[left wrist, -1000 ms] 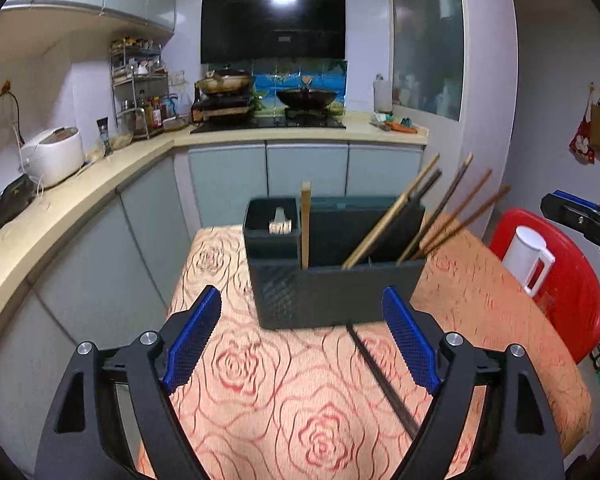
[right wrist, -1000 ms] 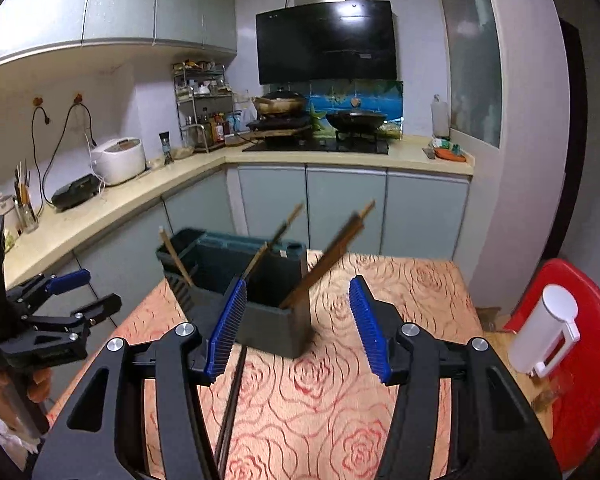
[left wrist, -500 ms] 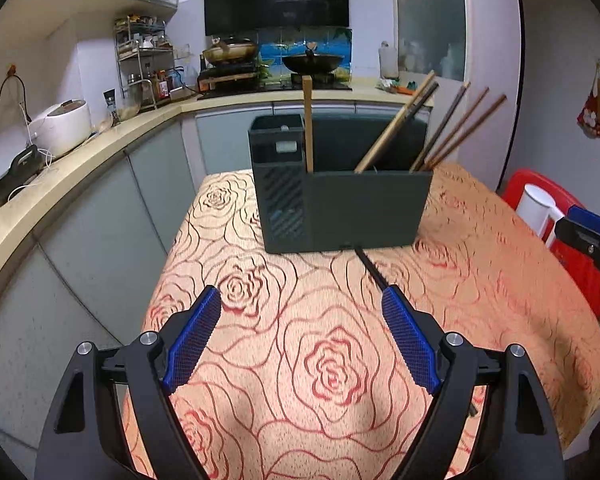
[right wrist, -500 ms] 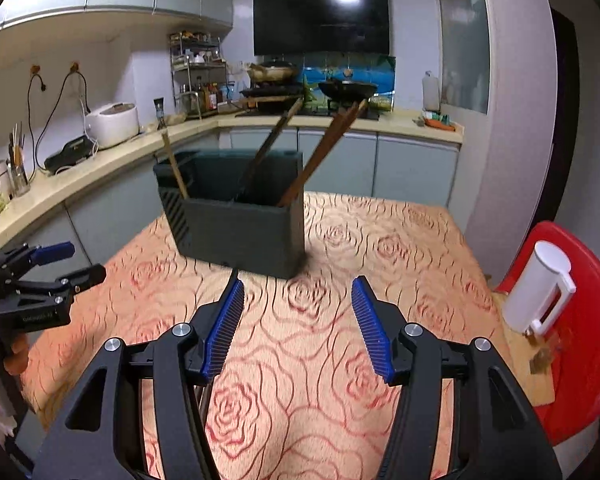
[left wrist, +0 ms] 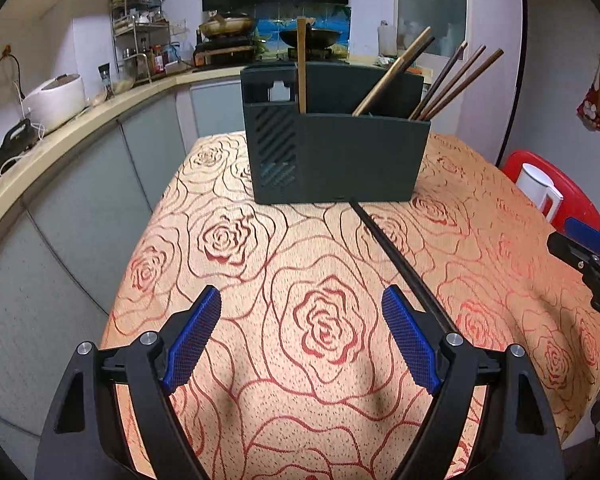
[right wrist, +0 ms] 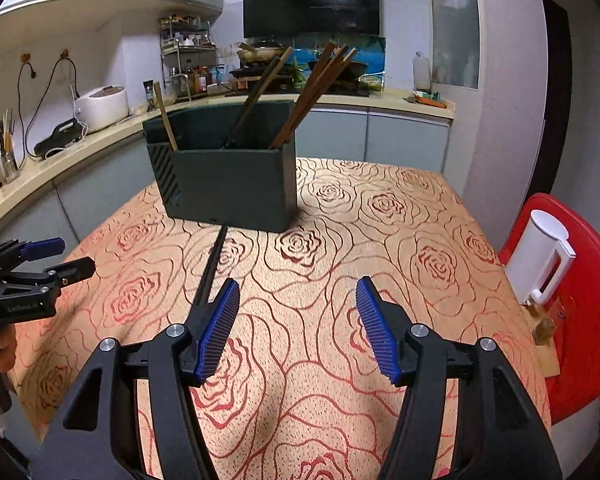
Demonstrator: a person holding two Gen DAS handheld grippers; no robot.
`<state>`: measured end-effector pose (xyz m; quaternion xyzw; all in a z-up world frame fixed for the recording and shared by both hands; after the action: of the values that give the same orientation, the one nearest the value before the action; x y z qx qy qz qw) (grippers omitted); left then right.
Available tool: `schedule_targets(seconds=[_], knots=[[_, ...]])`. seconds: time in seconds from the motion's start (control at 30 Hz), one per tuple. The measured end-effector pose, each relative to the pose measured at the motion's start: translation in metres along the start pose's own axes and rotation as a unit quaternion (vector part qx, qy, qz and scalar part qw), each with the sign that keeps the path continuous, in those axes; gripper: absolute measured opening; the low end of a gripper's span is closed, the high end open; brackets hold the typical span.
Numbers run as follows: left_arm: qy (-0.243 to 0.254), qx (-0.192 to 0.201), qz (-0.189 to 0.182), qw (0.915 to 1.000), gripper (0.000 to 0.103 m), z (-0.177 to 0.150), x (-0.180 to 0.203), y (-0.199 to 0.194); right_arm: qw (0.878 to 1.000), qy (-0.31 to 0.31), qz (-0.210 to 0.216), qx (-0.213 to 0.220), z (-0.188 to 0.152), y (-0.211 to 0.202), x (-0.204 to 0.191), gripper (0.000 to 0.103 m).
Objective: Organize utensils
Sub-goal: 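Move both open tools back toward the last dark chopsticks on the table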
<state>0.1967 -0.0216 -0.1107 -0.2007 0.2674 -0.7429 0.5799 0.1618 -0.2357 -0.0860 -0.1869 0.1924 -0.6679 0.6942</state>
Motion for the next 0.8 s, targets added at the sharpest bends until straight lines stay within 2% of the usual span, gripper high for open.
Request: schedule_targets(seconds=[0.13, 0.3, 0.63, 0.8], knots=[[-0.003, -0.013, -0.008, 0.9999, 0.08, -0.014, 0.004, 0.003, 1.0, -0.003, -0.011, 0.0, -0.012, 0.002, 0.001, 0.062], [0.003, -0.03, -0.022, 0.9993, 0.08, -0.032, 0.016, 0.007, 1.0, 0.006, -0.001, -0.015, -0.022, 0.008, 0.002, 0.062], [0.039, -0.057, -0.087, 0.9939, 0.08, -0.058, 0.069, 0.008, 1.0, 0.011, -0.013, -0.021, -0.026, 0.01, 0.011, 0.062], [0.061, -0.063, -0.099, 0.9912, 0.08, -0.063, 0.09, 0.011, 0.999, 0.016, -0.014, -0.023, -0.028, 0.011, 0.015, 0.062]])
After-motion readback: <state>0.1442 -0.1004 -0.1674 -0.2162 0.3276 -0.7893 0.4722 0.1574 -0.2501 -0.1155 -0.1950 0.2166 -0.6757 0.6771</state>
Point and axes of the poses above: each gripper's, at about its wrist camera, not at the fingertips, and y roughly the way its jaws point, x to its right, z to its top, the point moved 8 cm from there along y, roughly the way its jaws point, and after that the axes turned 3 degrees about x, right-handed, at the moved point
